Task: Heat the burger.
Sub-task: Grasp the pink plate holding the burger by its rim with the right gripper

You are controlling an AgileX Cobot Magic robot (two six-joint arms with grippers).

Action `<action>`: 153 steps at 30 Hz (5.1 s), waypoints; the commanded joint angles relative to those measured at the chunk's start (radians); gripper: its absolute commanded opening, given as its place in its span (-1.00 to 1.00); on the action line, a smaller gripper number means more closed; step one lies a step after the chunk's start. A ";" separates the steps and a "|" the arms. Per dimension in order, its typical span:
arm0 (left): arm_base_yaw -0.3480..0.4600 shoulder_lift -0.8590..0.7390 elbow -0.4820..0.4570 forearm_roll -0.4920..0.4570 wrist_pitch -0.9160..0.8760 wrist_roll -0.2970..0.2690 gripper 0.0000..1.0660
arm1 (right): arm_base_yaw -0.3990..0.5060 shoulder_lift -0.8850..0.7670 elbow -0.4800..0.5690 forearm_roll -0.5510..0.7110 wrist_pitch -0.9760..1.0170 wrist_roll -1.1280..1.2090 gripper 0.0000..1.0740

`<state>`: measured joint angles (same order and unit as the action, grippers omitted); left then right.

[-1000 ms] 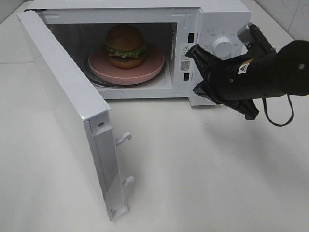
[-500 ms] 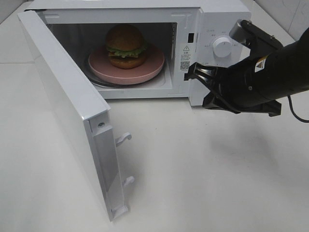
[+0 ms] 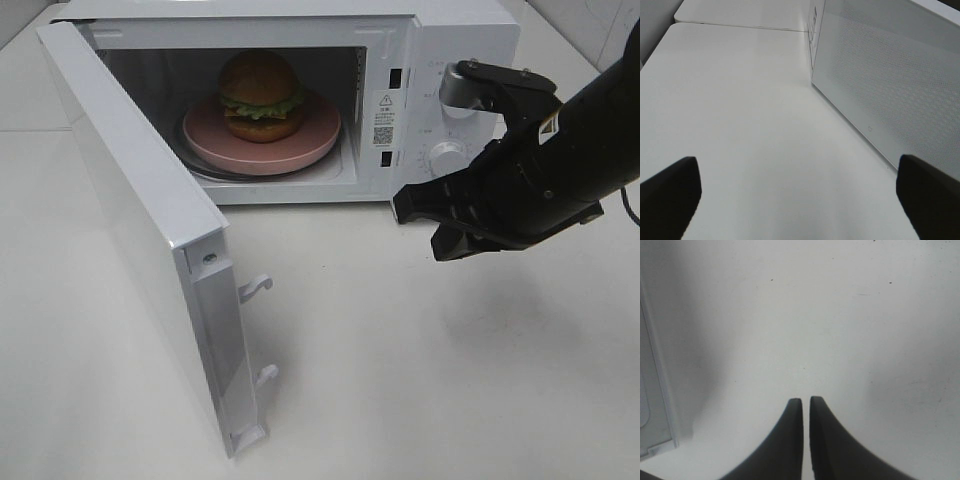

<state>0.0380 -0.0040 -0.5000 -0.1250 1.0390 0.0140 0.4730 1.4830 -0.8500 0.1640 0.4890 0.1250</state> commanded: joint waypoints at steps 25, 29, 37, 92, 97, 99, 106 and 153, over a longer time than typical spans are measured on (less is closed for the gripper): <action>-0.001 -0.023 0.004 -0.007 -0.008 0.001 0.84 | -0.003 -0.018 -0.024 -0.015 0.036 -1.282 -0.75; -0.001 -0.023 0.004 -0.007 -0.008 0.001 0.84 | -0.003 -0.018 -0.024 -0.033 0.036 -1.477 -0.72; -0.001 -0.023 0.004 -0.007 -0.008 0.001 0.84 | -0.003 -0.018 -0.024 -0.061 0.036 -1.494 -0.22; -0.001 -0.023 0.004 -0.007 -0.008 0.001 0.84 | 0.126 0.588 -0.636 -0.350 -0.097 -1.264 0.72; -0.001 -0.023 0.004 -0.007 -0.008 0.001 0.84 | 0.126 0.655 -0.698 -0.345 -0.096 -1.260 0.71; -0.001 -0.023 0.004 -0.007 -0.008 0.001 0.84 | 0.126 0.666 -0.706 -0.345 -0.096 -1.260 0.70; -0.001 -0.023 0.004 -0.005 -0.008 0.001 0.84 | 0.126 0.710 -0.751 -0.344 -0.098 -1.260 0.69; -0.001 -0.023 0.004 0.037 -0.004 0.001 0.84 | 0.097 0.761 -0.913 -0.375 -0.082 -1.238 0.58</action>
<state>0.0380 -0.0040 -0.5000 -0.0890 1.0410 0.0140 0.5590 2.2480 -1.7480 -0.2060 0.4070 -1.1190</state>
